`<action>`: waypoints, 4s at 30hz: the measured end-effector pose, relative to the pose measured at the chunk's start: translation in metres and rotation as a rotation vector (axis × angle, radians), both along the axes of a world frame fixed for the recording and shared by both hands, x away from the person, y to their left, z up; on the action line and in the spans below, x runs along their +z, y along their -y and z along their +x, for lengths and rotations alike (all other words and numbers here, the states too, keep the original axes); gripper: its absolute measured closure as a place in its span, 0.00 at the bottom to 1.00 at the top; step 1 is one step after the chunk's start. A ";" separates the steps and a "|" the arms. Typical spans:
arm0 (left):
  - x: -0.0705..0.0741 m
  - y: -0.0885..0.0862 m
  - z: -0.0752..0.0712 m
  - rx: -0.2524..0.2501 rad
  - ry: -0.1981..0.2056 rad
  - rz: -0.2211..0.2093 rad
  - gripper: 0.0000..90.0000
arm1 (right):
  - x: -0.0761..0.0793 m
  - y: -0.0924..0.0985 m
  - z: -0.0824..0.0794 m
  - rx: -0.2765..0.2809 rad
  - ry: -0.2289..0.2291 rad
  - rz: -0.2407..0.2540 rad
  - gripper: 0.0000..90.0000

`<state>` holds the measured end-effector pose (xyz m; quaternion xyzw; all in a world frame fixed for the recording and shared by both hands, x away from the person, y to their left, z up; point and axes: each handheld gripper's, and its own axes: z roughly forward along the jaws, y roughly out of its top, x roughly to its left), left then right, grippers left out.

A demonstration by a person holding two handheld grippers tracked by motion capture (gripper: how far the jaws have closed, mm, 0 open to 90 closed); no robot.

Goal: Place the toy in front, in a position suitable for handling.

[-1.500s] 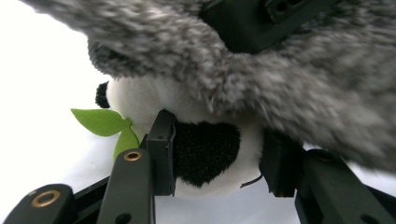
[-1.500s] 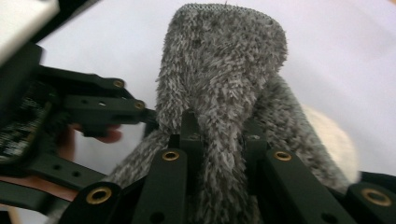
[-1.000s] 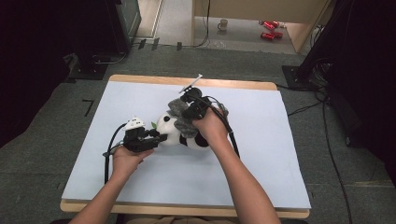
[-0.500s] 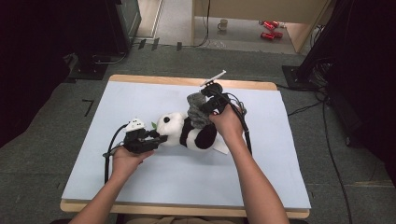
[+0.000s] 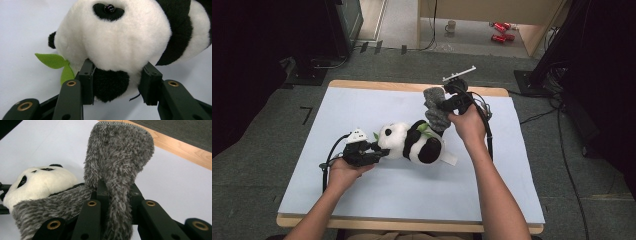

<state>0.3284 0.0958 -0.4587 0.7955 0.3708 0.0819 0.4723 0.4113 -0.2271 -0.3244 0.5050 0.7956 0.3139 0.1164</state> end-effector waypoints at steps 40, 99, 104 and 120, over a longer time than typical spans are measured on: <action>0.001 0.002 0.001 0.024 -0.028 -0.023 0.61 | -0.037 0.040 -0.037 -0.030 0.044 0.150 0.87; -0.001 -0.001 0.008 -0.003 -0.059 -0.023 0.61 | -0.095 0.082 -0.079 -0.011 -0.004 0.214 0.88; -0.003 0.000 0.005 0.004 -0.048 -0.029 0.61 | -0.070 0.082 -0.077 0.010 0.064 0.259 0.87; -0.005 0.001 -0.002 0.022 -0.021 -0.010 0.61 | -0.072 0.009 -0.053 0.190 0.058 0.263 0.86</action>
